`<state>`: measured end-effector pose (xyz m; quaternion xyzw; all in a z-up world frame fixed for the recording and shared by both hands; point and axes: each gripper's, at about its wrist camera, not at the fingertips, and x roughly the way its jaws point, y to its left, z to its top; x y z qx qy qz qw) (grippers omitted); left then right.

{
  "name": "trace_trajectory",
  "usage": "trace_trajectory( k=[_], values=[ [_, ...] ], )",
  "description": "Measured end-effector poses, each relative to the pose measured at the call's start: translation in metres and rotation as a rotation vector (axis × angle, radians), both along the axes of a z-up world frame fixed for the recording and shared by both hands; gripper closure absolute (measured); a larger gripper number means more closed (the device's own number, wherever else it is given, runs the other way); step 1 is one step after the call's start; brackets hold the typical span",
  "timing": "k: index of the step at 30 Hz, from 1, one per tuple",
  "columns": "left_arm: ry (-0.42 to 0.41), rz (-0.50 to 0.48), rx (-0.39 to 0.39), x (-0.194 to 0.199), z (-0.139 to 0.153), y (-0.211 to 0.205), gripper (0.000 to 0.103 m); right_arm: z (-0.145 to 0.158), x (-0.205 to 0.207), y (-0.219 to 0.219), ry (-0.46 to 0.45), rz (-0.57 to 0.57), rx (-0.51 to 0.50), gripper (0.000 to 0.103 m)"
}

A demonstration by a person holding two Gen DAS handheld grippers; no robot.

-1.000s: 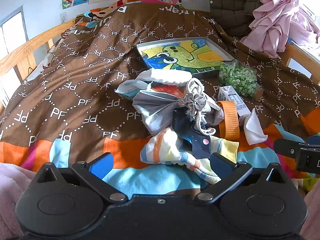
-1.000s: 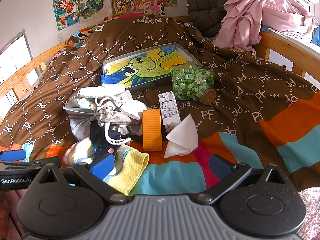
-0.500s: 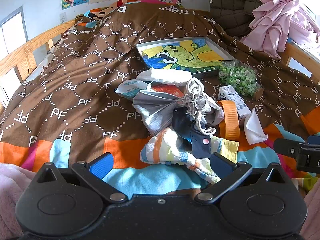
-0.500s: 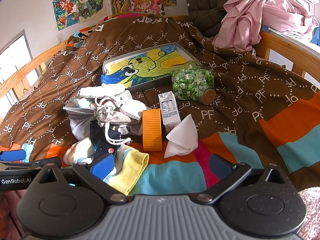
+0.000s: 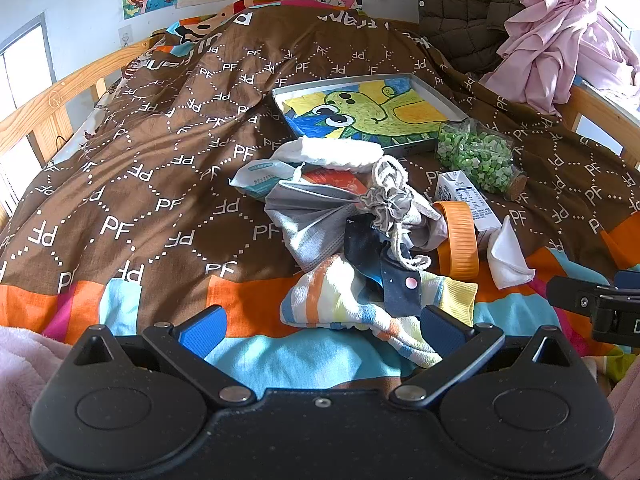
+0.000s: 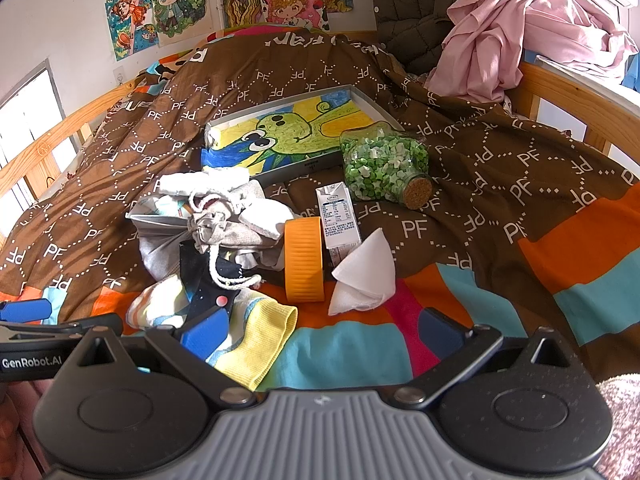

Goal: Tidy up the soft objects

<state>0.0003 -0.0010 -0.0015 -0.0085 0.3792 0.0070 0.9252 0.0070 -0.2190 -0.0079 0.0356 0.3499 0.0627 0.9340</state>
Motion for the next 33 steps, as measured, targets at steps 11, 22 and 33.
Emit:
trace_trajectory(
  k=[11, 22, 33],
  values=[
    [0.063, 0.002, -0.058, 0.009, -0.003, 0.007, 0.001, -0.001, 0.010, -0.004, 0.058, 0.007, 0.071, 0.000],
    [0.146, -0.120, -0.028, 0.058, 0.007, 0.009, 0.001, 0.003, 0.064, -0.024, 0.149, 0.123, 0.223, 0.000],
    [0.319, -0.357, 0.020, 0.116, -0.019, 0.007, 0.001, -0.021, 0.125, -0.001, 0.142, 0.292, 0.093, 0.000]
  ],
)
